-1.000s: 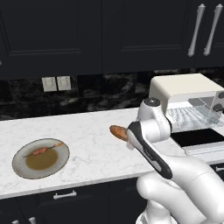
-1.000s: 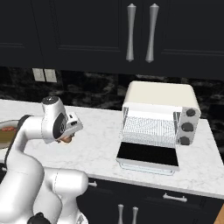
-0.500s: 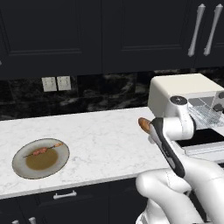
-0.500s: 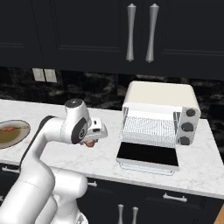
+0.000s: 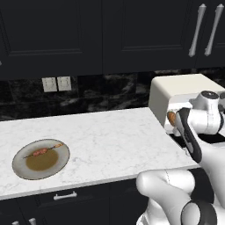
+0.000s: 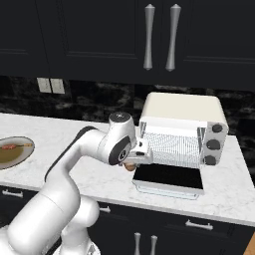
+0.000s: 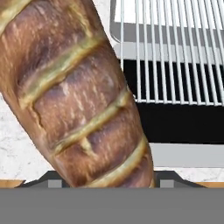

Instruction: Pick up the kebab skewer and baguette bread, and place them inside the toaster oven. Close the toaster oven door and start by setting the timer.

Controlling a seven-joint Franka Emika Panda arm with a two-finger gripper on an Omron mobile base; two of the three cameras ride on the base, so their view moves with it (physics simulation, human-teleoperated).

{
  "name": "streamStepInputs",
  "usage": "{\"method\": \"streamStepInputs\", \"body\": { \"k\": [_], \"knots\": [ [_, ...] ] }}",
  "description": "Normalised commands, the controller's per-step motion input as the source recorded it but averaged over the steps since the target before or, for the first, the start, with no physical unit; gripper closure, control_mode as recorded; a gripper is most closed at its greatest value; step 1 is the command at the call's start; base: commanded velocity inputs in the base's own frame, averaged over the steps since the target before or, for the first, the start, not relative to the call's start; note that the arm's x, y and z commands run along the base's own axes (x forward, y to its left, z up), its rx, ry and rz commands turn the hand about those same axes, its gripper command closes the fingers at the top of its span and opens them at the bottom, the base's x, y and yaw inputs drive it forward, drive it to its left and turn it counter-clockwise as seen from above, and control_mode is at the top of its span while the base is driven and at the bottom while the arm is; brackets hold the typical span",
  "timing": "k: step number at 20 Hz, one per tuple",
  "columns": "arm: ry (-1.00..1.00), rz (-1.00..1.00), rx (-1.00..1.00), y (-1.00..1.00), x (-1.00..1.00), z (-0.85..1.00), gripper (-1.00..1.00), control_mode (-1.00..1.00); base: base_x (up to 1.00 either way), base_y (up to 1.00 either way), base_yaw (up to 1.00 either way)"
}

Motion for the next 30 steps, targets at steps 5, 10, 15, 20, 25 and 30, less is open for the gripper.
{"method": "streamStepInputs", "body": {
  "k": [5,10,15,20,25,30],
  "knots": [
    [-0.02,-0.17,0.01,-0.71,0.24,0.01,1.00,-1.00,0.00,0.00,0.00],
    [0.00,-0.08,0.05,-0.48,0.29,0.03,1.00,-1.00,0.00,0.00,0.00],
    [0.00,-0.08,0.07,-0.04,0.36,0.00,1.00,-1.00,0.00,0.00,0.00],
    [0.00,-0.04,0.03,-0.02,0.34,-0.01,1.00,-1.00,0.00,0.00,0.00],
    [0.00,-0.03,0.01,-0.12,0.23,-0.03,1.00,-1.00,0.00,0.00,0.00],
    [0.00,-0.01,0.02,-0.05,0.16,-0.10,1.00,-1.00,0.00,0.00,0.00]
  ]
}}
